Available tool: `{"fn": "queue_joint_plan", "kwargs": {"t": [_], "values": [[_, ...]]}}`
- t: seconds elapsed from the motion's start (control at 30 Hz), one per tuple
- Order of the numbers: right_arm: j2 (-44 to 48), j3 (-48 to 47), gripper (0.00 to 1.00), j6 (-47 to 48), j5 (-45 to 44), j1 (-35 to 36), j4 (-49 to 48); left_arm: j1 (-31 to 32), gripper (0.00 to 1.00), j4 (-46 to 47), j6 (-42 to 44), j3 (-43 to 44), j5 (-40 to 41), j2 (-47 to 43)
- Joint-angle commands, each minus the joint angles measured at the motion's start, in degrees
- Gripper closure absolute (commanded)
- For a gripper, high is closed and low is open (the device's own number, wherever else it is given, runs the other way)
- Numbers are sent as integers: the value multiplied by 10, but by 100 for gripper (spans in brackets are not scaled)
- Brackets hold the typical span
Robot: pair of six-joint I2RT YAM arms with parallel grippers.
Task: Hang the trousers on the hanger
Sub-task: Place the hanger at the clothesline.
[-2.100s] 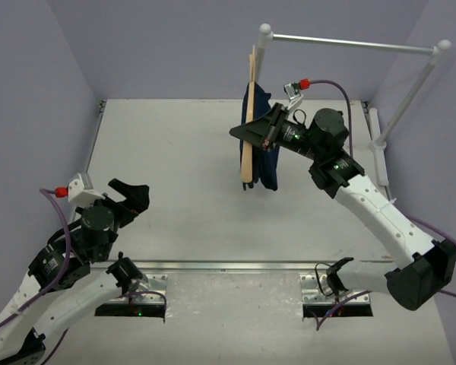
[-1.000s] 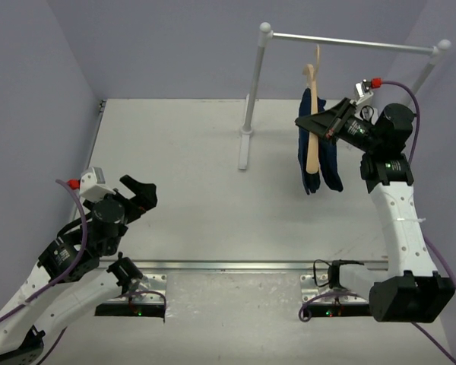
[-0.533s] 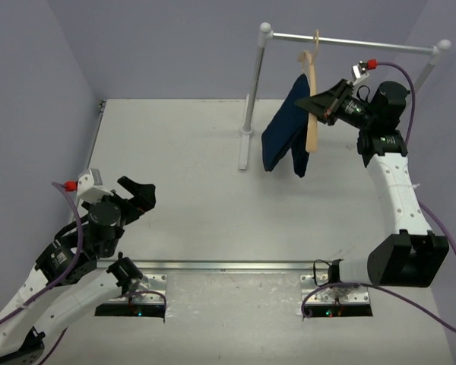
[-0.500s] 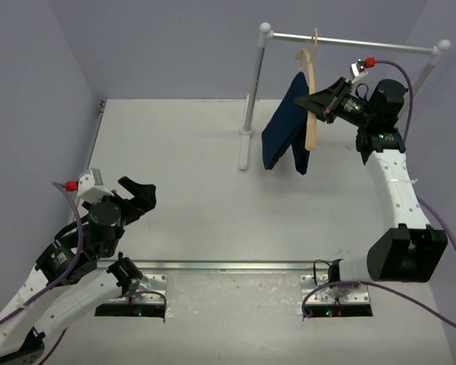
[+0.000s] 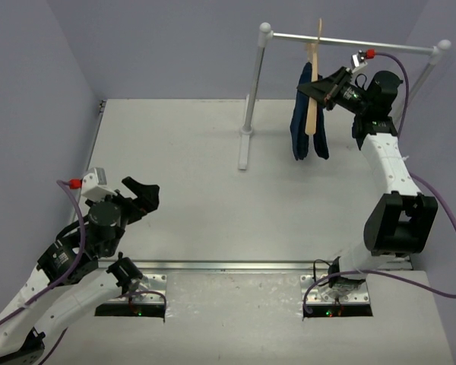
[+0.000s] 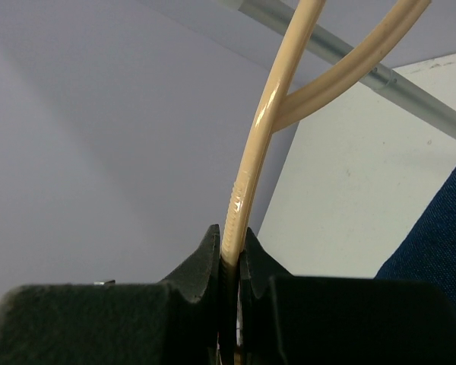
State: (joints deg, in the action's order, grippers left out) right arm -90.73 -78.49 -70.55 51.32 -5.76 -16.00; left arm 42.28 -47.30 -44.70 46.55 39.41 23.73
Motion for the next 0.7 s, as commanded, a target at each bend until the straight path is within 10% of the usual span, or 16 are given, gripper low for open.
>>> {"fn": "queue_joint_plan", "kwargs": {"t": [0.0,0.67], "values": [[14,2,100,-8,17,-2,-138,-3,0,29,15,-5,-6,-2],[-26,52,100,-47,34,-20,-222,-4,0,39,22,-8,-16,12]]}}
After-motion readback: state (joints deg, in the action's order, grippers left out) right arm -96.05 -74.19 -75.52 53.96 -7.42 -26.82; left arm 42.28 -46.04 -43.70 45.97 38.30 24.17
